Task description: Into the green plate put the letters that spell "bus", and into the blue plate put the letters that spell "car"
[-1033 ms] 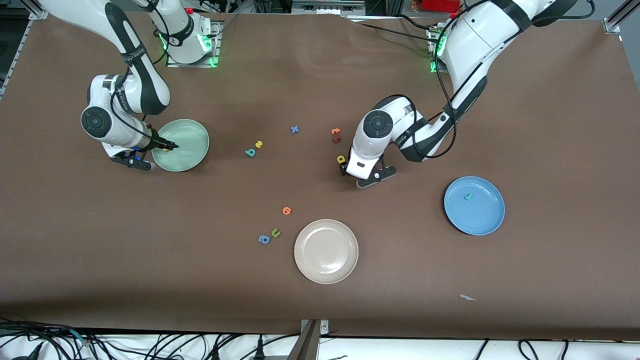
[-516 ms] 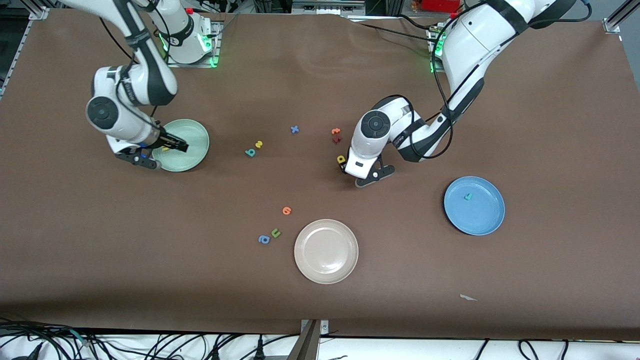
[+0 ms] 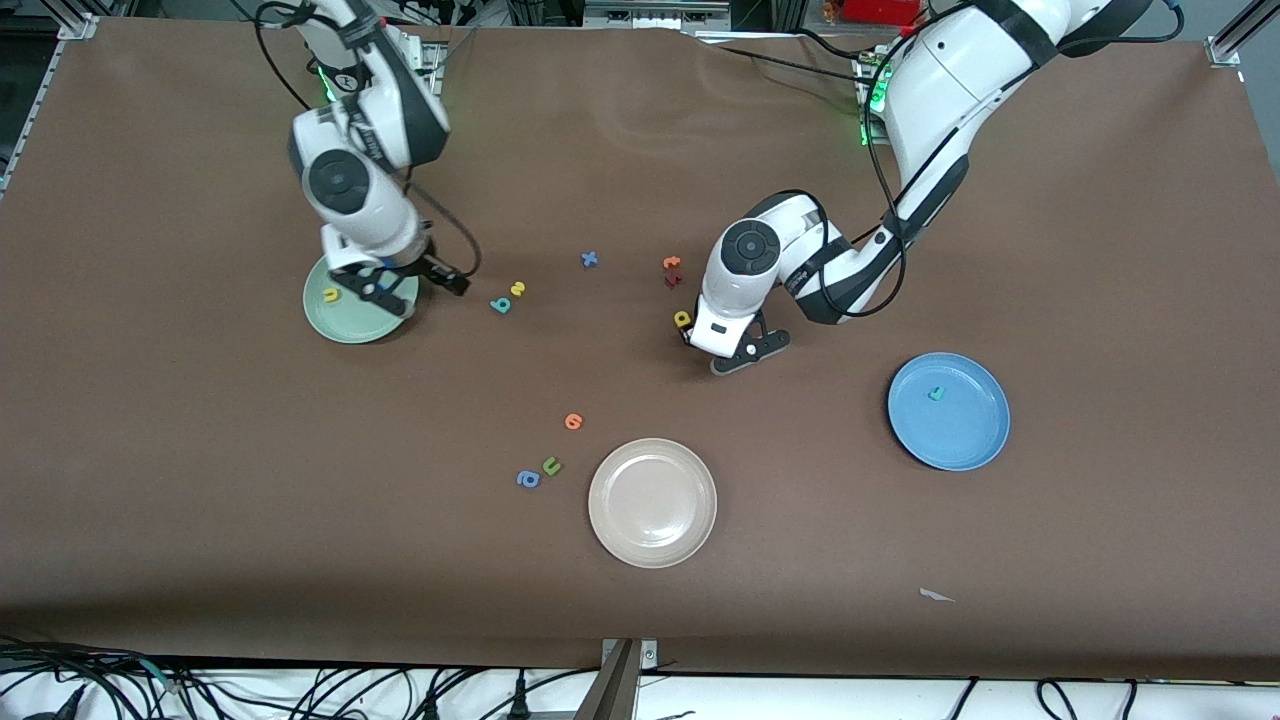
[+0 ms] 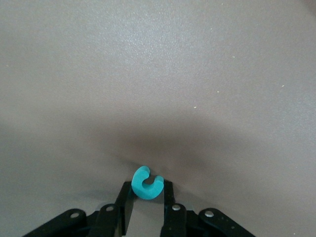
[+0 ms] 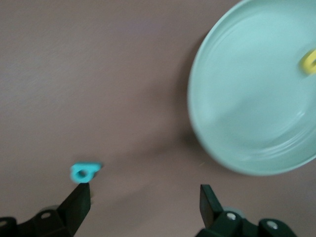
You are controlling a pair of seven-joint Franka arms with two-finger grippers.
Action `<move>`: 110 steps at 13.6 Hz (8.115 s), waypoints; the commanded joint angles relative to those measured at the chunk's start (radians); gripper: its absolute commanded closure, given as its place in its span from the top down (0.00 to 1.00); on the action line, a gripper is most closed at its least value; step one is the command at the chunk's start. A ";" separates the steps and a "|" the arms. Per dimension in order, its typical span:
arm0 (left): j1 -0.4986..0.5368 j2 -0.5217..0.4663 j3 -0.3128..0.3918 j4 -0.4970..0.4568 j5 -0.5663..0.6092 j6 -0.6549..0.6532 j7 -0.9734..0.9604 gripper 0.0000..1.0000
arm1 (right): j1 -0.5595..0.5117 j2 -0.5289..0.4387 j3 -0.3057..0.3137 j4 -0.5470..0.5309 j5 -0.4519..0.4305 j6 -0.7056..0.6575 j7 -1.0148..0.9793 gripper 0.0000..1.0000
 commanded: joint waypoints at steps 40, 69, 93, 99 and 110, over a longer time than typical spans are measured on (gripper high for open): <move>0.169 -0.055 -0.151 -0.086 0.129 0.015 -0.131 1.00 | 0.050 0.160 0.058 0.016 -0.076 0.169 0.230 0.13; -0.094 0.047 -0.028 0.025 0.213 0.005 -0.394 0.21 | 0.054 -0.040 -0.227 -0.035 0.088 -0.073 -0.366 0.98; 0.441 0.011 0.045 0.267 0.041 -0.597 1.181 1.00 | 0.180 0.261 -0.110 0.093 0.093 0.214 -0.143 0.75; 0.471 -0.054 0.042 0.305 -0.051 -0.600 1.152 1.00 | 0.180 0.261 -0.110 0.091 0.093 0.209 -0.143 0.30; 0.350 -0.306 0.345 0.295 -0.371 -0.718 1.368 1.00 | 0.177 0.098 -0.197 0.175 0.077 -0.198 -0.178 0.20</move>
